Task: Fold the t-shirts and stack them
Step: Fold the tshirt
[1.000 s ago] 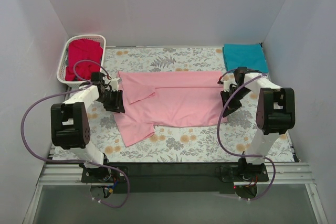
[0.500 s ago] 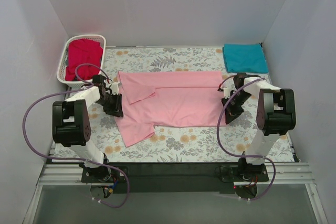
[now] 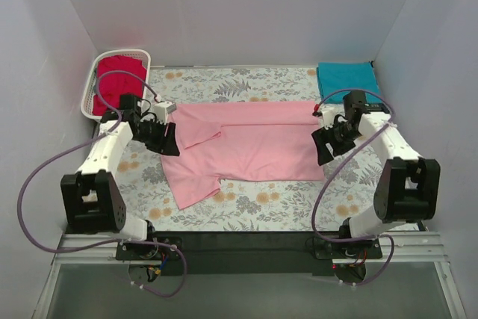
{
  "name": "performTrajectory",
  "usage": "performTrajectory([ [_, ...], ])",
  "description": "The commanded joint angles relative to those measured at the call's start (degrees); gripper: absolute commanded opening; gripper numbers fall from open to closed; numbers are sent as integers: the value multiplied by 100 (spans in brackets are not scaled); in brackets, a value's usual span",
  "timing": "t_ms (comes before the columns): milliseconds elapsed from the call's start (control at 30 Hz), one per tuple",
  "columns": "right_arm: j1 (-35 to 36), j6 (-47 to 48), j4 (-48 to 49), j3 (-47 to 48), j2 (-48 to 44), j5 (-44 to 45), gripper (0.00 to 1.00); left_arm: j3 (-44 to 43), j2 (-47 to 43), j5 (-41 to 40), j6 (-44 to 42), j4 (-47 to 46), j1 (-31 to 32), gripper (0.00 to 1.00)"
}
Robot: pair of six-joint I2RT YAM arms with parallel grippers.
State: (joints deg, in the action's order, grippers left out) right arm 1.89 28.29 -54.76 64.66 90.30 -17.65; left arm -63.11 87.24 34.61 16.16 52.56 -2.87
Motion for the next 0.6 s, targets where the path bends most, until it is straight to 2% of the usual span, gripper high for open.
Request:
performTrajectory([
  [0,65,1009,-149,231,-759,-160,80,-54,-1006,757,-1587,975,-20,42],
  [67,197,1256,-123,82,-1030,-29,77,158,-1445,731,-2699,1370,-11,42],
  [200,680,1723,482,-646,-1488,507,68,834,-2052,407,-3645,1477,190,43],
  [233,1003,1836,606,-813,-1559,752,66,1175,-2140,180,-3803,1494,208,43],
  [300,1321,1855,1053,-1323,-1770,1017,62,1502,-2360,-67,-4032,1425,637,43],
  [367,1708,1873,1309,-1587,-1823,1307,60,1854,-2510,-262,-4025,1223,796,43],
  [567,1911,2100,2048,-2045,-1543,1712,54,2189,-2792,-315,-3867,906,1149,43],
])
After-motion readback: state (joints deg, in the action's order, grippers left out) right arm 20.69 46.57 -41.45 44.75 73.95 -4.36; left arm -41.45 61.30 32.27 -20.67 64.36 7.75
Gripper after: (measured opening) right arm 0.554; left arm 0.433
